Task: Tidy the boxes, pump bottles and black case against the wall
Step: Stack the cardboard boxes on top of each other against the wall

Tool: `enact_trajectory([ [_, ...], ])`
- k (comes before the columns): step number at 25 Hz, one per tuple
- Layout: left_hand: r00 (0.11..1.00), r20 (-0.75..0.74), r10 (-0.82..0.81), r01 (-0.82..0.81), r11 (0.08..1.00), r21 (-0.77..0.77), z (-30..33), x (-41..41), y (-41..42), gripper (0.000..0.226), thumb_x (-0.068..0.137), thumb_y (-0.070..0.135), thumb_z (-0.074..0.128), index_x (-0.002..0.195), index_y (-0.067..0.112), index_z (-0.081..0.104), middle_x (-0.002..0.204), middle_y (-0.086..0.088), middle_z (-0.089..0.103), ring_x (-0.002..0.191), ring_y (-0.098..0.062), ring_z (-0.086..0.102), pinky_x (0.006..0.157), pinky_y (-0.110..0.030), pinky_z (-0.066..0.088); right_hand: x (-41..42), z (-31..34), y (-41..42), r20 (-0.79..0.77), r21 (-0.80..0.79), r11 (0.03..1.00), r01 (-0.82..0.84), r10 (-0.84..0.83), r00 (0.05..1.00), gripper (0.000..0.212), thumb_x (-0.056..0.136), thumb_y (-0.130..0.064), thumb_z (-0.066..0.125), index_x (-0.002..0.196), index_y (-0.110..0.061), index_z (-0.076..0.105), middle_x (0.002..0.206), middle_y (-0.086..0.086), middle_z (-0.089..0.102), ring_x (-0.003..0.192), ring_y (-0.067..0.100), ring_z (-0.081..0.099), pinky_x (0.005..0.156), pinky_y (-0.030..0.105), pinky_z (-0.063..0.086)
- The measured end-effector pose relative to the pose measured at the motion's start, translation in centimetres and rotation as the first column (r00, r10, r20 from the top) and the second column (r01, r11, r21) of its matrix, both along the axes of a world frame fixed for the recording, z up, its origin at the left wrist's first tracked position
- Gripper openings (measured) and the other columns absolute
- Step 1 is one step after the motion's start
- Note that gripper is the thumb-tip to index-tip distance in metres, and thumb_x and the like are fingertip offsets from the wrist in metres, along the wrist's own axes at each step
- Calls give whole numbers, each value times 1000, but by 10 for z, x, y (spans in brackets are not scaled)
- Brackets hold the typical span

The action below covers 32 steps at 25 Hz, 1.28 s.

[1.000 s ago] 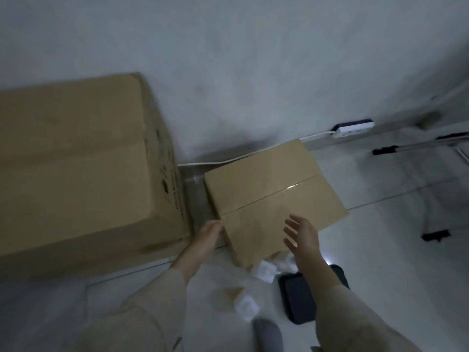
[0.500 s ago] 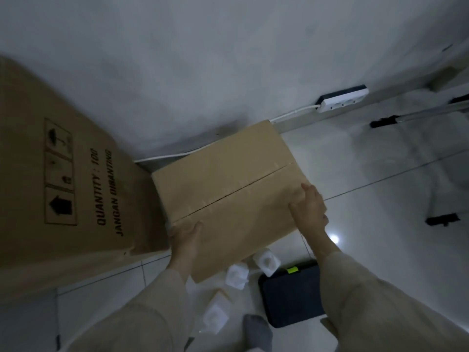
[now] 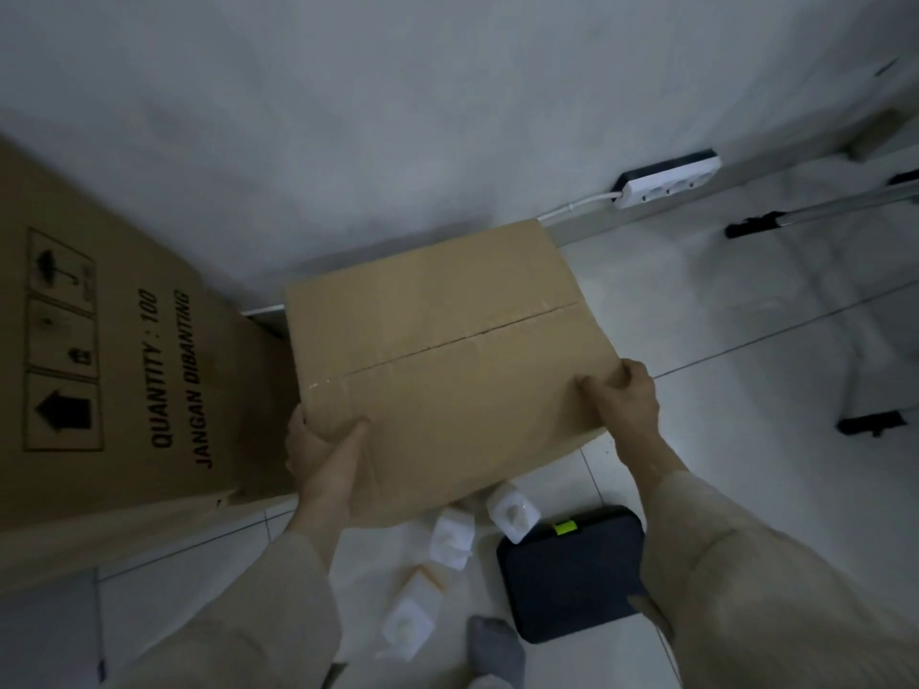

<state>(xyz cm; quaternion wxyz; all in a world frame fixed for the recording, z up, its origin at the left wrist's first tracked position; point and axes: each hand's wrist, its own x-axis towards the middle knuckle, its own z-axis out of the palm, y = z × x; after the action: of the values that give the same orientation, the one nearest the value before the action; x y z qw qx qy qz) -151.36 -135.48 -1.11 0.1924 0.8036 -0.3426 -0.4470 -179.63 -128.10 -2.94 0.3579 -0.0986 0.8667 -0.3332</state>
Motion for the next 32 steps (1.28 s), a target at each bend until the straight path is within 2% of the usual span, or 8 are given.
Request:
enact_trajectory([
  [6, 991, -35, -132, 127, 985, -118, 79, -1, -5, 97, 49, 48, 67, 139, 30, 33, 140, -3, 46, 128, -31, 42, 103, -52, 41, 9, 76, 36, -30, -159, 976, 147, -154, 988, 58, 77, -30, 69, 128, -13, 47, 128, 10, 50, 108, 24, 49, 89, 35, 43],
  [11, 969, -95, -227, 201, 952, -230, 189, 5, 11, 95, 53, 47, 65, 140, 29, 31, 143, -5, 43, 131, -31, 40, 107, -50, 37, 15, 191, 72, -43, -344, 916, 206, -234, 971, 52, 79, -30, 68, 125, -15, 49, 128, 8, 51, 114, 26, 50, 96, 43, 46],
  [14, 947, -169, -272, 210, 925, -316, 270, 18, 16, 94, 51, 53, 66, 138, 33, 35, 142, -3, 46, 129, -29, 43, 107, -49, 38, 26, 278, 91, -79, -450, 872, 194, -255, 964, 50, 79, -31, 68, 123, -15, 51, 124, 9, 54, 111, 27, 52, 92, 45, 47],
  [18, 891, -288, -350, 189, 864, -467, 387, 37, 24, 88, 49, 55, 66, 132, 36, 41, 136, -2, 52, 128, -26, 44, 107, -47, 39, 52, 381, 115, -79, -611, 754, 241, -361, 929, 52, 82, -32, 64, 128, -13, 49, 128, 10, 52, 116, 28, 50, 93, 47, 46],
  [21, 862, -295, -411, 184, 798, -574, 458, 58, 26, 75, 52, 57, 61, 123, 39, 48, 131, -2, 55, 124, -26, 48, 105, -48, 41, 77, 440, 117, -78, -704, 670, 238, -406, 910, 46, 84, -28, 62, 125, -13, 50, 129, 10, 52, 117, 27, 49, 91, 40, 43],
  [26, 864, -281, -418, 139, 734, -665, 541, 130, 6, 63, 64, 56, 52, 124, 40, 46, 134, 0, 53, 124, -30, 46, 104, -53, 39, 136, 510, 86, -86, -780, 606, 160, -356, 930, 44, 85, -26, 61, 125, -11, 50, 127, 9, 51, 107, 19, 47, 86, 35, 41],
  [28, 886, -255, -388, 126, 730, -672, 557, 169, 3, 64, 68, 55, 49, 129, 36, 44, 136, -1, 50, 125, -31, 45, 106, -53, 37, 167, 528, 71, -114, -779, 619, 97, -293, 949, 42, 86, -25, 60, 125, -11, 51, 123, 7, 51, 106, 20, 48, 84, 35, 42],
  [32, 912, -249, -325, 76, 733, -676, 558, 256, -6, 59, 78, 49, 52, 131, 25, 43, 137, -6, 49, 123, -30, 46, 102, -46, 39, 233, 536, 40, -174, -742, 670, -22, -161, 971, 38, 85, -23, 60, 121, -10, 55, 120, 9, 53, 109, 25, 51, 96, 44, 45],
])
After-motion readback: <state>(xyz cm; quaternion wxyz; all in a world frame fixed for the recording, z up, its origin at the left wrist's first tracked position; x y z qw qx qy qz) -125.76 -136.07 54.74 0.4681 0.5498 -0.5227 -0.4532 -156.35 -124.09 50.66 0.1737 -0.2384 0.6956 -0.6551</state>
